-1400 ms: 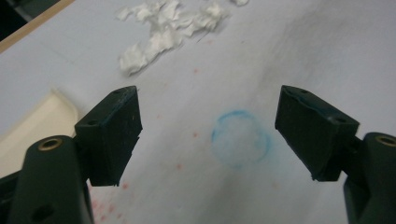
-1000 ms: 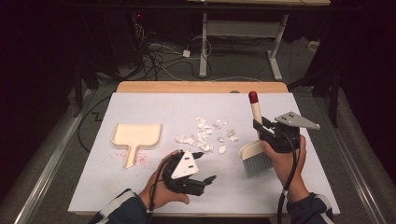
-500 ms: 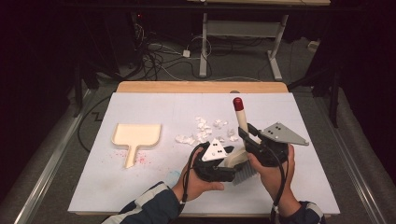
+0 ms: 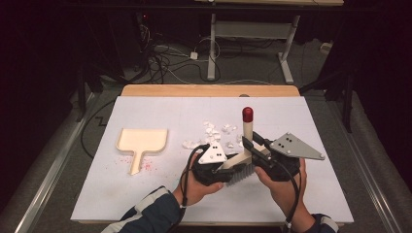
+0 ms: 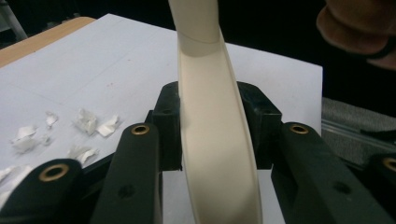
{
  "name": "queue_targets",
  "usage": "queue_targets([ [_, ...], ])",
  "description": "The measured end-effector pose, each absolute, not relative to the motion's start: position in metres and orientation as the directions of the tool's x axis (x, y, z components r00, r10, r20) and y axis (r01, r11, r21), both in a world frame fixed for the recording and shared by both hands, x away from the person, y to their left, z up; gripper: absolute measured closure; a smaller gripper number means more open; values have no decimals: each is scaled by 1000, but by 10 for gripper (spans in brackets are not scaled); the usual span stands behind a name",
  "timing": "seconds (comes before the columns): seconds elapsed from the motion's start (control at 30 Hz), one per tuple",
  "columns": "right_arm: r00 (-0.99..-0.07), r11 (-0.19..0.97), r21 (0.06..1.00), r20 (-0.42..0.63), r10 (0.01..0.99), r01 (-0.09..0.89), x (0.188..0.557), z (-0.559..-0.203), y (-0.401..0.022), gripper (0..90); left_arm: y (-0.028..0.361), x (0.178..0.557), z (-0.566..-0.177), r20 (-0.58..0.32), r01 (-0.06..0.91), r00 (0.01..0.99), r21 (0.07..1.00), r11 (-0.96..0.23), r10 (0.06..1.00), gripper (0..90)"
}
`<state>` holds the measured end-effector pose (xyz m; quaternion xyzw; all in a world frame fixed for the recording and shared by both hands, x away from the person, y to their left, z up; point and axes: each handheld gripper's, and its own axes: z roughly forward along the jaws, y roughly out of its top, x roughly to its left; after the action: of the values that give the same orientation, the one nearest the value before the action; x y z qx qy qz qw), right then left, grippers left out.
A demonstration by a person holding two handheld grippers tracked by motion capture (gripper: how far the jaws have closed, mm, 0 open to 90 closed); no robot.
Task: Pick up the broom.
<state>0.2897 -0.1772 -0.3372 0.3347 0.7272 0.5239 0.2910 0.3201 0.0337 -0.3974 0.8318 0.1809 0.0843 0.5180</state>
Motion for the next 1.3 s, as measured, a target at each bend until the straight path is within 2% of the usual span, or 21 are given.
queue_targets([
  [0.17, -688, 283, 948, -109, 717, 144, 286, -332, -187, 624, 45, 319, -397, -11, 181, 935, 875, -450, 354, 661],
  [0.27, -732, 347, 926, -135, 668, 146, 284, -330, -191, 553, 50, 318, -398, -13, 180, 939, 870, -459, 344, 661],
  [0.33, -741, 363, 925, -167, 650, 110, 281, -330, -195, 532, 59, 317, -398, -17, 180, 943, 866, -466, 333, 661],
  [0.57, -851, 525, 846, -210, 482, 89, 287, -348, -208, 426, 75, 308, -394, 3, 129, 969, 845, -518, 246, 661],
  [0.67, -891, 583, 808, -202, 407, 83, 290, -360, -202, 405, 78, 300, -397, 13, 105, 979, 827, -552, 205, 661],
  [0.83, -952, 628, 774, -128, 279, 80, 295, -380, -185, 382, 81, 291, -402, 11, 69, 991, 811, -581, 132, 661],
  [0.93, -976, 657, 750, -80, 204, 76, 297, -392, -176, 418, 82, 288, -403, 18, 49, 994, 806, -590, 106, 660],
  [1.03, -990, 671, 738, -38, 136, 64, 296, -402, -167, 511, 84, 288, -403, 7, 44, 996, 808, -587, 86, 660],
  [1.07, -990, 658, 750, -27, 137, 70, 296, -403, -165, 579, 84, 289, -404, 8, 39, 997, 805, -591, 76, 659],
  [1.2, -994, 647, 758, 20, 106, 84, 298, -405, -166, 641, 86, 291, -405, -10, 44, 998, 828, -560, 63, 636],
  [1.3, -992, 645, 758, 24, 123, 98, 296, -404, -166, 666, 89, 295, -404, -22, 57, 997, 848, -528, 73, 592],
])
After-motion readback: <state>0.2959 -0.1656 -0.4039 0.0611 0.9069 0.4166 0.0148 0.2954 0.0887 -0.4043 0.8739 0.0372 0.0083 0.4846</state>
